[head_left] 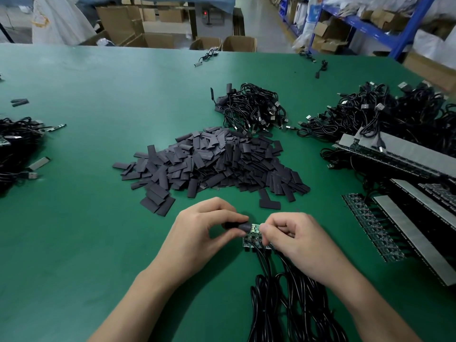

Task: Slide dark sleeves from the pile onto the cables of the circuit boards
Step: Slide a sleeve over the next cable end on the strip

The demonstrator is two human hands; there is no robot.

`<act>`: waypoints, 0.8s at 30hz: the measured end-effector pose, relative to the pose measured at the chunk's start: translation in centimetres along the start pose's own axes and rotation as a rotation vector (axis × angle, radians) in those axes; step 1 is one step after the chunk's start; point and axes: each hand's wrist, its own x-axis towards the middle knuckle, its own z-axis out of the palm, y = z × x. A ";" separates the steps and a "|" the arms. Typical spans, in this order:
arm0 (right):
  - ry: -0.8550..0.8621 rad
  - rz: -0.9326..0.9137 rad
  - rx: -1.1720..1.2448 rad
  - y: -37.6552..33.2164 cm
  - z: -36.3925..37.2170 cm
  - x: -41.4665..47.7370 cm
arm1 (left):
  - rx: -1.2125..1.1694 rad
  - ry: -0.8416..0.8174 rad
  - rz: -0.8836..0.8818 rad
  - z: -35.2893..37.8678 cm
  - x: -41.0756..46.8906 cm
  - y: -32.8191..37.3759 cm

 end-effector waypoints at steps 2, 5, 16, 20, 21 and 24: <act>-0.005 0.006 0.019 0.0 -0.1 0.0 | 0.001 -0.005 0.014 0.0 0.0 0.1; -0.017 -0.002 0.027 0.1 -0.1 0.0 | -0.016 0.002 0.013 0.1 0.0 0.3; 0.008 -0.062 -0.049 -0.4 -1.4 -0.3 | 0.010 0.087 -0.039 0.0 0.0 0.6; -0.056 -0.032 -0.030 -0.2 -1.3 -0.3 | -0.005 0.081 -0.014 0.1 0.0 0.6; -0.067 -0.035 -0.017 -0.2 -1.2 -0.3 | -0.014 0.073 0.002 0.2 -0.1 0.6; -0.083 -0.043 0.019 -0.3 -1.0 -0.3 | -0.027 0.062 0.052 0.3 -0.1 0.7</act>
